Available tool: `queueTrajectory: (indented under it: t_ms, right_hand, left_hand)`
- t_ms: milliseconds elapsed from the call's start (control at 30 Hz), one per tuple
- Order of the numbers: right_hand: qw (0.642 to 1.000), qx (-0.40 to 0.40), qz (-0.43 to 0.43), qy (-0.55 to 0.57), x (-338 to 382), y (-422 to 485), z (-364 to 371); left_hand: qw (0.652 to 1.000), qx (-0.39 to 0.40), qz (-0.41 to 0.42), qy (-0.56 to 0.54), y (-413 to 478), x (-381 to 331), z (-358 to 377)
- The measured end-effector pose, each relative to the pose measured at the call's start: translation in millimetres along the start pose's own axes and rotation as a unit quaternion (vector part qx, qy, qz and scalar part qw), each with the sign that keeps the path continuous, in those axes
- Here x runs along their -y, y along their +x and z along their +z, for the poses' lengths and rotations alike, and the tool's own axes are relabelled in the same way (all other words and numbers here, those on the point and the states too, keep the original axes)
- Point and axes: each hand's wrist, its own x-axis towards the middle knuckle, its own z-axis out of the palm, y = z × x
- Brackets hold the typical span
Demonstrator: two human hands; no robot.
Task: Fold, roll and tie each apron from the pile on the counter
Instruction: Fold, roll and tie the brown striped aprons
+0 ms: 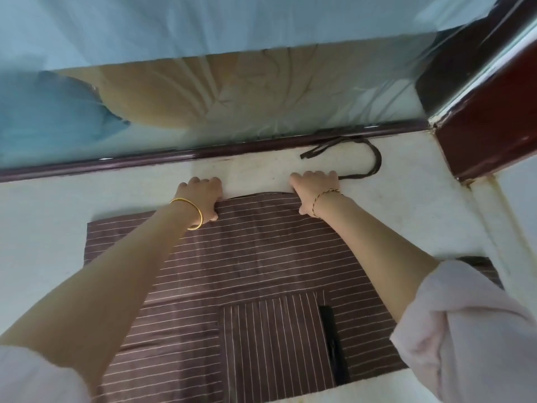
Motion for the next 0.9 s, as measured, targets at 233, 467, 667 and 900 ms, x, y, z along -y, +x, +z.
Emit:
queueTrajectory:
  t_ms: [233, 467, 667, 900]
  right_hand:
    - [0.991, -0.124, -0.005, -0.042, -9.7, -8.9, -12.7]
    - [0.969, -0.224, 0.002, -0.103, 8.7, -107.9, -8.3]
    - [0.967, -0.033, -0.014, -0.251, 43.2, -174.2, 42.5]
    - [0.945, 0.027, 0.01, -0.327, 52.5, -211.1, 83.9]
  left_hand:
    - [0.994, -0.073, 0.007, -0.079, -5.2, 10.6, -1.9]
    - [0.989, -0.131, 0.057, 0.032, -82.2, 37.9, -8.8]
    - [0.961, -0.096, 0.214, 0.149, -173.7, 18.2, 36.9]
    - [0.962, -0.04, 0.213, 0.168, -235.2, 18.6, 96.3]
